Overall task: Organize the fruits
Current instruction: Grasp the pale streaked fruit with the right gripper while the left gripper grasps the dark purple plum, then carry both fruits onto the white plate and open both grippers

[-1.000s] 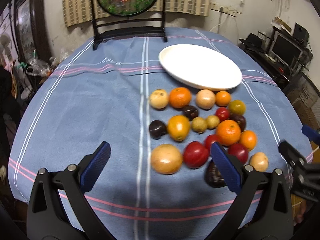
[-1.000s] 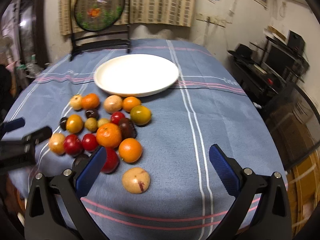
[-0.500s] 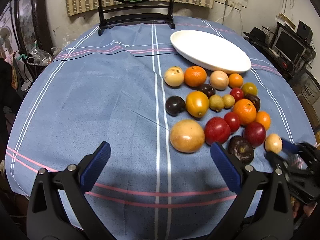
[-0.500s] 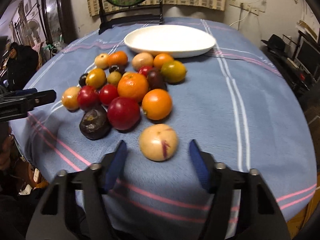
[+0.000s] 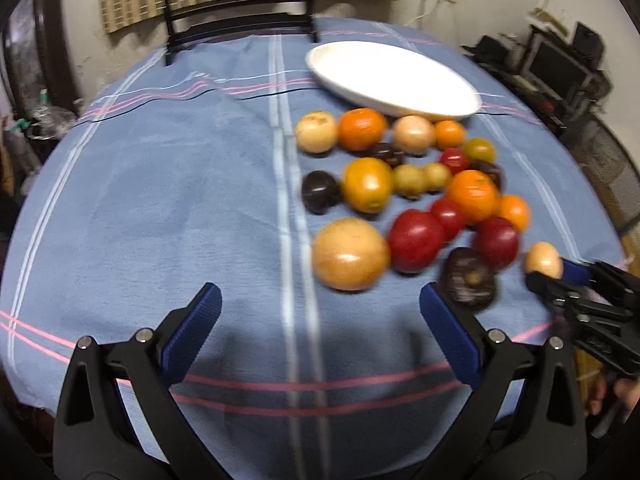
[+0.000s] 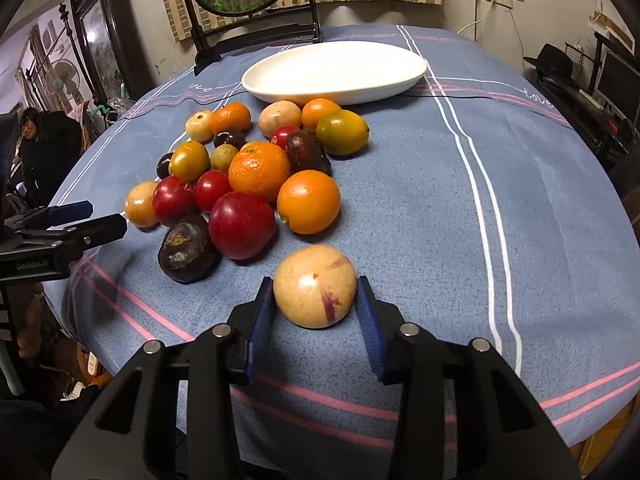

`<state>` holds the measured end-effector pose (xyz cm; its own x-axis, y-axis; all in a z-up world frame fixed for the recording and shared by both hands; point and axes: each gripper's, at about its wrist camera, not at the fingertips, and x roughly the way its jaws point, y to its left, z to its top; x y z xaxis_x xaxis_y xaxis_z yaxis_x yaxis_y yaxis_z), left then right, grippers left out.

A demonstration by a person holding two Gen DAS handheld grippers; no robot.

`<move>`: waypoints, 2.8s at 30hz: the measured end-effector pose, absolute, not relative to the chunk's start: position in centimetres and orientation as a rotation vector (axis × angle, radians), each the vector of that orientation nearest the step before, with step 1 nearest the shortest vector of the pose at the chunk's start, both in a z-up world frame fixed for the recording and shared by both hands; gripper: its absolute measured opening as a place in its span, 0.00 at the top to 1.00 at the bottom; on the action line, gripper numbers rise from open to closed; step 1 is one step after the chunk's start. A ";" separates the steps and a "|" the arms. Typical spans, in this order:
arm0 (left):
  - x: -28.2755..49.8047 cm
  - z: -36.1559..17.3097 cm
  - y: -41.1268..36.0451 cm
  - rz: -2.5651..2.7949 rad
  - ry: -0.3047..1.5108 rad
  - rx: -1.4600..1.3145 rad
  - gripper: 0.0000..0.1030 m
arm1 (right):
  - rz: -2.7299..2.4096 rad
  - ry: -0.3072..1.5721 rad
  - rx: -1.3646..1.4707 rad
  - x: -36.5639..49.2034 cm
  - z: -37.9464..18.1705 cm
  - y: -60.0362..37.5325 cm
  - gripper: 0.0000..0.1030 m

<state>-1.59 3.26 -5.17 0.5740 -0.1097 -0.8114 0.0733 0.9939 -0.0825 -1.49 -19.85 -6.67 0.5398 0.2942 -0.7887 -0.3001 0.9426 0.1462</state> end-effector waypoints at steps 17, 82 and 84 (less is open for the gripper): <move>0.2 -7.7 -4.0 -0.322 1.034 0.025 0.24 | 0.365 0.924 -0.003 -2.2 -6.6 -21.1 0.59; 24.8 1.9 1.0 -0.149 0.933 -0.090 0.13 | 0.371 0.955 -0.052 25.2 1.0 -17.9 0.31; 21.1 1.5 1.7 -0.165 0.923 -0.104 0.13 | 0.383 0.932 -0.043 21.7 1.3 -17.8 0.25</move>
